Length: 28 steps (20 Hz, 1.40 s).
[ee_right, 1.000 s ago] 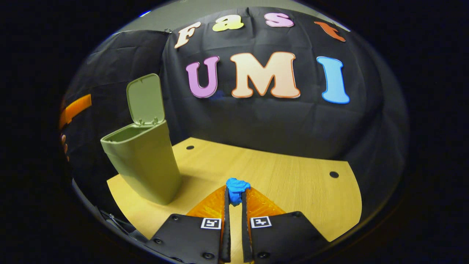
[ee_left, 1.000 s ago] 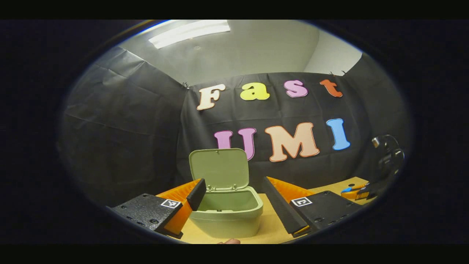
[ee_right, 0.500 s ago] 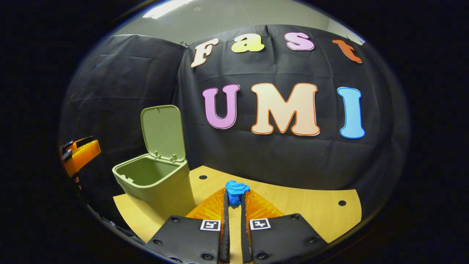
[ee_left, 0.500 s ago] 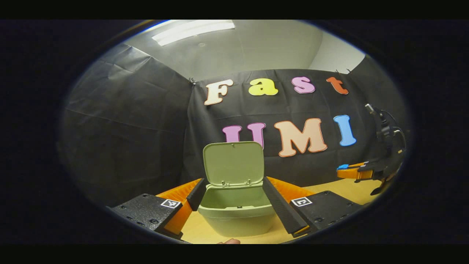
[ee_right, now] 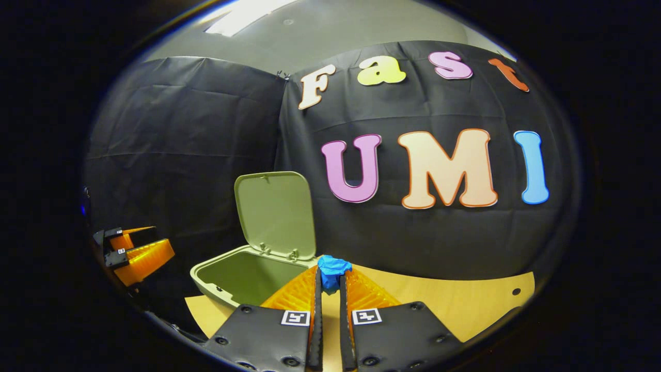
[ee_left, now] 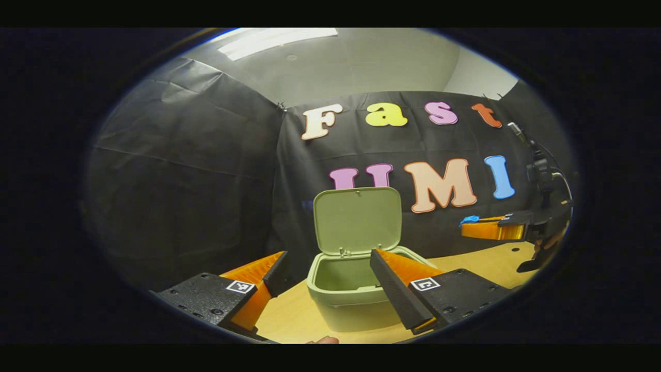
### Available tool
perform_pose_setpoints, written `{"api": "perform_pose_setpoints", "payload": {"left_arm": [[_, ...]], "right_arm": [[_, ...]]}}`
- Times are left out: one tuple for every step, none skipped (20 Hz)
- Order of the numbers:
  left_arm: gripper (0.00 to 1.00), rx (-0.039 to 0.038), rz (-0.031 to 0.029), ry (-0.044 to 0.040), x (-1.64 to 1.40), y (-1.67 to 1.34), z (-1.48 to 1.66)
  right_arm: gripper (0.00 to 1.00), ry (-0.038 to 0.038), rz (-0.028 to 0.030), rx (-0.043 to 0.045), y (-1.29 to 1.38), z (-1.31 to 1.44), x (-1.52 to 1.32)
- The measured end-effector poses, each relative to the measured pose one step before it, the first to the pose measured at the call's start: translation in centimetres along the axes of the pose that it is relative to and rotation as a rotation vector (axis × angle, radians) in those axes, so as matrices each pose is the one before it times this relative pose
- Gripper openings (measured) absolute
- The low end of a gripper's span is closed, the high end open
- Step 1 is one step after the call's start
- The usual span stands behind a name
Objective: Press the lid of the desktop garbage bin to open it, pick up the crumpled paper on the desktop and throw it into the bin, then pick up the pop can on the desktop and drop it into the bin, and finally close the garbage bin lid.
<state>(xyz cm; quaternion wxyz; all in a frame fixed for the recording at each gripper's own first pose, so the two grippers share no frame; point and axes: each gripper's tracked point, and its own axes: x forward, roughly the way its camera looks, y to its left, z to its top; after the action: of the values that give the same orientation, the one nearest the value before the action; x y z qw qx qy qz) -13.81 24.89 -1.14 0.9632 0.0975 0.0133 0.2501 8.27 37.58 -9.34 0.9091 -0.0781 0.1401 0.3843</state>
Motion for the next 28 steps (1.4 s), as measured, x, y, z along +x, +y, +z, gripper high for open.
{"api": "perform_pose_setpoints", "payload": {"left_arm": [[0.93,0.00315,0.00621,0.00316,0.094,0.514,-0.115],[0.93,0.00102,0.00614,0.00246,-0.036,0.505,-0.291],[0.93,-0.00183,0.00490,0.00430,0.011,0.527,-0.082],[0.93,-0.00180,0.00656,0.00457,-0.023,0.508,-0.309],[0.93,-0.00015,0.00920,0.00549,0.061,0.534,-0.183],[0.93,0.00108,0.00789,0.00788,0.000,0.529,-0.356],[0.93,0.00119,0.00669,0.00930,-0.039,0.327,-0.311],[0.93,0.00264,0.00556,0.00872,-0.025,0.269,-0.303],[0.96,0.00290,0.00401,0.00482,-0.025,0.155,-0.112],[0.93,0.00227,0.00151,0.00241,-0.108,-0.026,-0.129],[0.93,0.00168,-0.00155,0.00125,-0.121,-0.092,-0.075],[0.96,0.00041,-0.00254,-0.00155,0.023,-0.356,0.118],[0.93,-0.00014,-0.00536,-0.00131,0.016,-0.413,0.117],[0.94,-0.00037,-0.00628,-0.00302,0.092,-0.542,0.042],[0.94,-0.00040,-0.00842,-0.00206,0.085,-0.600,0.164],[0.96,-0.00098,-0.01393,-0.00334,-0.136,-0.711,-0.018],[0.93,-0.00151,-0.01611,-0.00457,0.139,-0.947,0.181],[0.93,-0.00234,-0.01881,-0.00456,0.164,-0.977,0.121],[0.93,-0.00374,-0.01545,-0.00295,0.125,-0.899,0.112],[0.96,-0.00723,-0.01927,-0.00459,0.201,-1.052,0.135],[0.96,-0.00933,-0.01958,-0.00424,0.058,-1.112,0.202],[0.96,-0.00908,-0.02011,-0.00245,0.152,-1.154,0.205],[0.96,-0.00572,-0.02204,-0.00399,0.055,-1.279,0.135],[0.96,-0.00081,-0.01839,-0.00649,0.211,-1.102,0.247],[0.96,0.00062,-0.01577,-0.00600,0.129,-1.080,0.313],[0.96,-0.00039,-0.01453,-0.00574,0.147,-0.972,0.198],[0.96,-0.00315,-0.01441,-0.00602,0.101,-1.008,0.294],[0.96,-0.00391,-0.01329,-0.00491,0.099,-1.018,0.172]], "right_arm": [[0.15,0.00509,0.01758,-0.00888,0.921,-0.106,0.628],[0.14,0.00714,0.01693,-0.00877,0.906,-0.342,0.417],[0.15,0.00735,0.01437,-0.00749,0.798,-0.236,0.617],[0.15,0.00759,0.01326,-0.00436,0.798,-0.166,0.579],[0.15,0.00873,0.01388,-0.00069,0.674,-0.238,0.610],[0.15,0.01035,0.01701,0.00155,0.706,-0.414,0.486],[0.15,0.01162,0.01477,-0.00022,0.624,-0.327,0.544],[0.15,0.01041,0.01208,-0.00184,0.493,-0.405,0.413],[0.15,0.01077,0.01216,-0.00255,0.407,-0.308,0.415],[0.15,0.01162,0.01094,-0.00281,0.362,-0.400,0.159],[0.21,0.01099,0.00878,-0.00515,0.193,-0.351,0.307],[0.41,0.01007,0.02155,-0.00291,0.484,-0.452,0.179],[0.60,0.00421,0.00944,-0.00130,0.220,-0.262,0.072],[0.80,-0.00247,0.00192,-0.00573,-0.188,-0.075,0.154],[1.00,-0.00156,-0.01302,-0.00279,-0.391,-0.026,-0.642],[0.98,-0.00926,-0.01709,-0.00284,-0.406,0.014,-0.508],[0.99,-0.01490,-0.01459,-0.00084,-0.538,0.161,-0.824],[0.98,-0.01949,-0.01798,-0.00116,-0.686,0.392,-0.806],[0.98,-0.01868,-0.02379,-0.00306,-0.914,0.324,-0.883],[0.98,-0.01997,-0.02498,-0.00561,-1.103,0.394,-1.023],[0.98,-0.01570,-0.02713,-0.00618,-1.163,0.373,-1.087],[0.98,-0.01345,-0.02719,-0.00370,-1.161,0.159,-1.082],[0.98,-0.01054,-0.02497,-0.00215,-1.200,0.236,-0.996],[1.00,-0.01104,-0.02833,-0.00170,-1.293,0.155,-1.087],[0.98,-0.00349,-0.02611,-0.00147,-1.245,0.113,-0.966],[0.98,-0.00322,-0.02166,0.00157,-1.167,-0.006,-0.877],[0.98,-0.00113,-0.02072,0.00355,-1.141,-0.004,-0.798],[0.98,-0.00125,-0.02024,0.00340,-1.132,-0.037,-0.922]]}}
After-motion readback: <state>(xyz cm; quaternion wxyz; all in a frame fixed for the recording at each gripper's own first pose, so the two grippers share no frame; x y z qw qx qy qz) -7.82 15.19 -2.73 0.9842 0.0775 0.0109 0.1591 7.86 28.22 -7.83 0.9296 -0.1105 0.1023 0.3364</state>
